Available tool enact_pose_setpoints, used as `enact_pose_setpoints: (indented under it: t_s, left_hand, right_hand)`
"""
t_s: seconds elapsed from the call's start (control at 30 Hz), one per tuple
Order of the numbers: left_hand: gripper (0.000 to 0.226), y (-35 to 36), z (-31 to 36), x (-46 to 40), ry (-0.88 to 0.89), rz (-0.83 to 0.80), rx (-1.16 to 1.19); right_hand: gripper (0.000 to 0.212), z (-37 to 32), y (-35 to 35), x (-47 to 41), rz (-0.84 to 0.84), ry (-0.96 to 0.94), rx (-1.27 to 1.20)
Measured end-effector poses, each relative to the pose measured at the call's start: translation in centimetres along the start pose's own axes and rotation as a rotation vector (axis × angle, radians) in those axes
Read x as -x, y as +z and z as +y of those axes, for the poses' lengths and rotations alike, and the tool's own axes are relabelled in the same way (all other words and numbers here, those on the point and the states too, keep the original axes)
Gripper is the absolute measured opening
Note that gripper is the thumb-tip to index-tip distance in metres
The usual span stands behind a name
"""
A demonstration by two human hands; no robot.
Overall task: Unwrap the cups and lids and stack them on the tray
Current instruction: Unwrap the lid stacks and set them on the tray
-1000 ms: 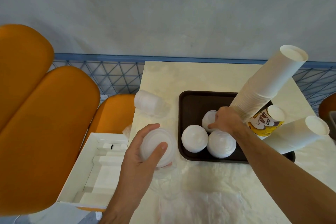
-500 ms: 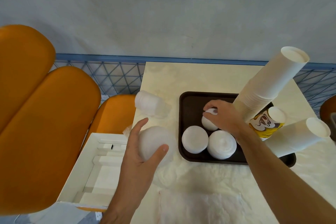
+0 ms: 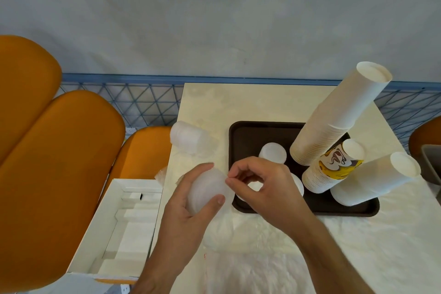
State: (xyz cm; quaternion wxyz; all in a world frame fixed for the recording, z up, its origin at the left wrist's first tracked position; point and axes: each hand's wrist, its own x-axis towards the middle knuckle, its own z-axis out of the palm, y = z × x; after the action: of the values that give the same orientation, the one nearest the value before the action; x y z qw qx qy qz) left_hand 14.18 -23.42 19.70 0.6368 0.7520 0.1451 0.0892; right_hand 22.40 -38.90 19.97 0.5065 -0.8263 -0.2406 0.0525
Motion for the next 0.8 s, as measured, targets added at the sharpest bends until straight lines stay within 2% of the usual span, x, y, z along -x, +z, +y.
enact_pose_setpoints:
  t_s: [0.2,0.37,0.57,0.8]
  left_hand:
    - [0.045,-0.1,0.5,0.0,0.007,-0.026,-0.017]
    - [0.047,0.0,0.1,-0.3,0.025,-0.019,-0.054]
    - [0.046,0.2,-0.3,-0.5,-0.003,-0.006,-0.082]
    - [0.047,0.3,-0.5,-0.8,-0.006,-0.015,-0.11]
  right_hand:
    - [0.005,0.0,0.1,-0.3,-0.032,-0.033,0.082]
    - [0.002,0.7,-0.1,-0.1,0.009,0.056,0.031]
    - [0.002,1.1,0.3,0.2,0.027,0.068,0.038]
    - [0.012,0.8,0.3,0.3,0.05,0.098,0.04]
